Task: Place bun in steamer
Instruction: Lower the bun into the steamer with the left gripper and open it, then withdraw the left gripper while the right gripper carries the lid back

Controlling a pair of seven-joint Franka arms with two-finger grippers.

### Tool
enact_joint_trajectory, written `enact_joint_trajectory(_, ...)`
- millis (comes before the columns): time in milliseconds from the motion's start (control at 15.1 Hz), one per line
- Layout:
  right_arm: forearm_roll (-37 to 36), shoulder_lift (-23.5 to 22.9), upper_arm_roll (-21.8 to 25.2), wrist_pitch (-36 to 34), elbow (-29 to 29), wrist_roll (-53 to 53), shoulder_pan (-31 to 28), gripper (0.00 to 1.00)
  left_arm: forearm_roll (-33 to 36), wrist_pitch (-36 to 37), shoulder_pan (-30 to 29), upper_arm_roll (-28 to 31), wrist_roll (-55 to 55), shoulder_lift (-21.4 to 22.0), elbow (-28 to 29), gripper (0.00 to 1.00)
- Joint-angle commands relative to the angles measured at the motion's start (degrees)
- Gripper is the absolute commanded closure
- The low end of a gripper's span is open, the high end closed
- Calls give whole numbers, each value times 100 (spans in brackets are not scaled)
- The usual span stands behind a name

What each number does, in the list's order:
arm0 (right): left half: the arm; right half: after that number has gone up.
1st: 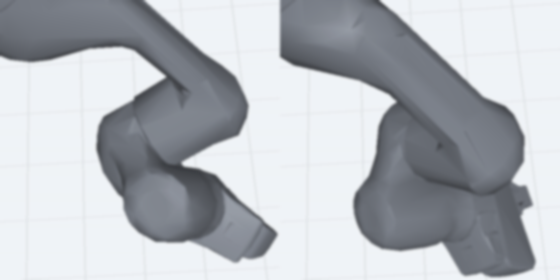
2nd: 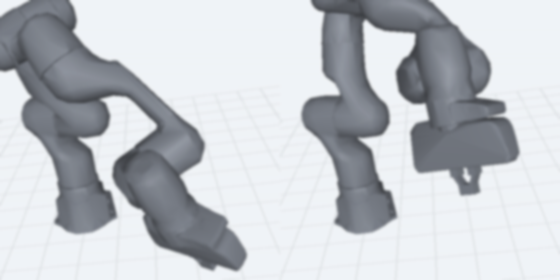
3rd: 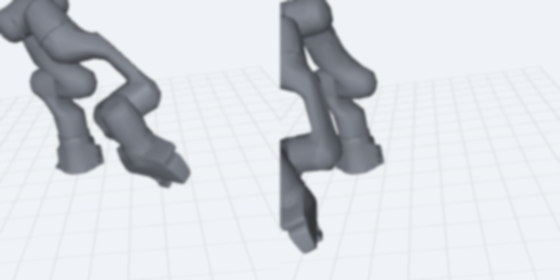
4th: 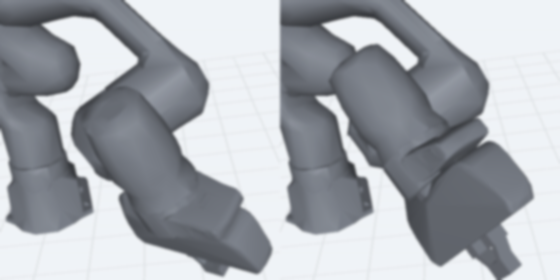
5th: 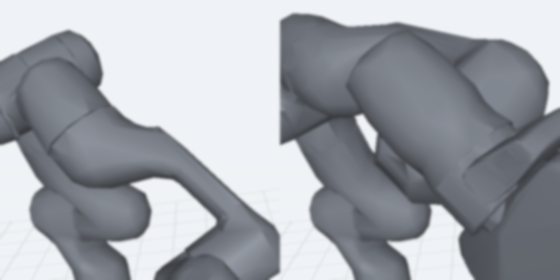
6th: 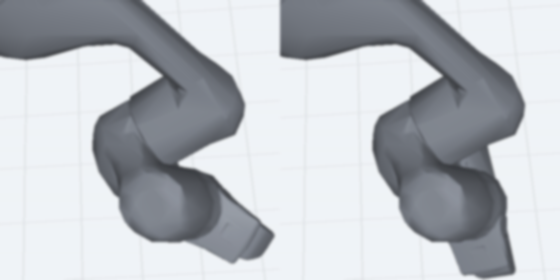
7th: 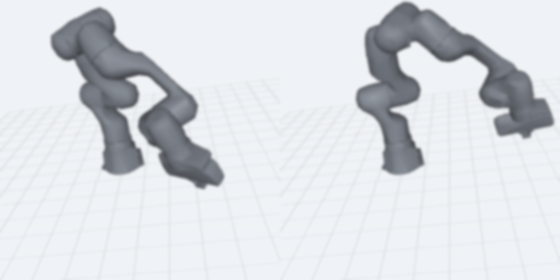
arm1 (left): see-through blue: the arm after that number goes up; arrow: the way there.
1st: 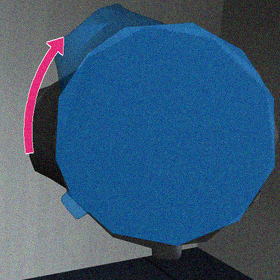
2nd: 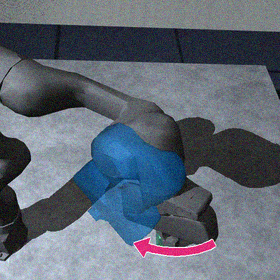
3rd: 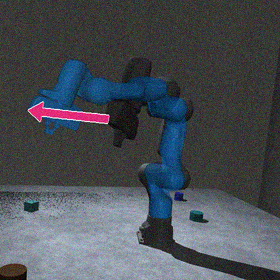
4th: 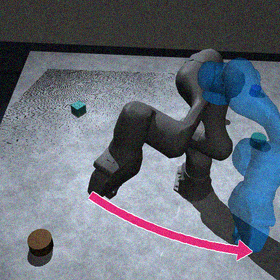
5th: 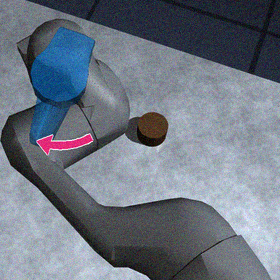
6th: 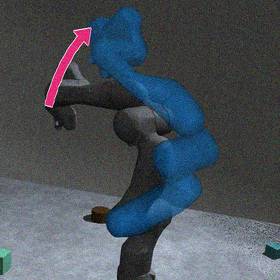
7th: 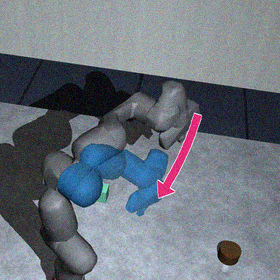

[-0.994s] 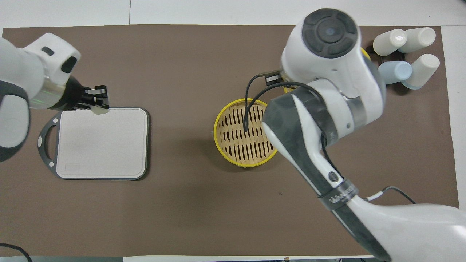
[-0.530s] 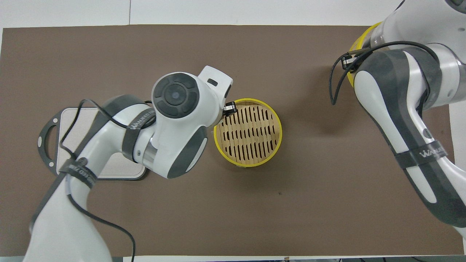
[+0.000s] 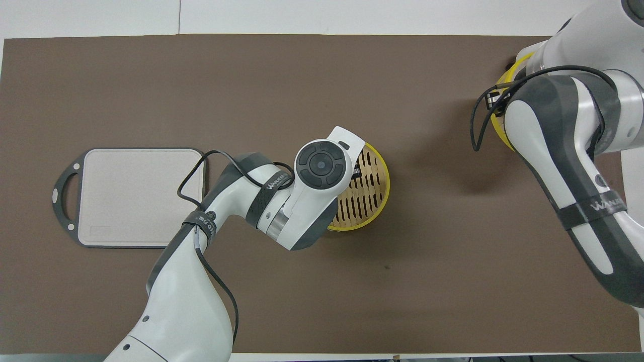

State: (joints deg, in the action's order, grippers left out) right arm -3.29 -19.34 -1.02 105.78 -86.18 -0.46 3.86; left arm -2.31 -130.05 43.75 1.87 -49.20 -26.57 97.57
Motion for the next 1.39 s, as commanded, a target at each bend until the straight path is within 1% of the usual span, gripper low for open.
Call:
enact_joint_trajectory(0,82,238,-74,110,-268,-68,-96,100,116,-4,98,94,-264,29,-36,0)
enact_joint_trajectory(133,82,247,-83,92,-268,-59,-79,100,116,40,89,77,-335,108,-28,0)
enact_joint_trajectory(199,91,247,-83,84,-268,-33,-61,100,108,206,28,77,-309,239,-19,0)
enact_joint_trajectory(265,135,255,-83,75,-276,37,-26,100,99,504,-68,77,-257,501,-19,0)
enact_joint_trajectory(398,407,299,-91,214,-373,562,79,100,107,1197,-567,77,-160,1072,-27,0)
enact_joint_trajectory(530,408,334,-91,461,-522,879,473,100,116,2014,-1033,120,460,1573,-63,0)
enact_joint_trajectory(663,321,335,-74,479,-531,1790,1043,100,125,2630,-1744,121,1355,2083,-63,0)
enact_joint_trajectory(795,171,282,-65,497,-488,2547,1676,100,116,3123,-2482,121,2498,2479,-72,0)
enact_joint_trajectory(928,-40,229,-74,505,-435,3208,2020,100,125,3484,-3019,121,3334,2717,-71,0)
enact_joint_trajectory(1060,-84,151,-56,532,-400,3586,2381,100,125,3714,-3354,129,3916,2867,-63,0)
enact_joint_trajectory(1193,-294,-217,-30,444,-32,4279,2872,100,134,3924,-3627,129,4461,2973,-63,0)
enact_joint_trajectory(1325,-506,-674,-39,418,407,4712,3172,100,134,4144,-3769,129,4630,3087,-63,0)
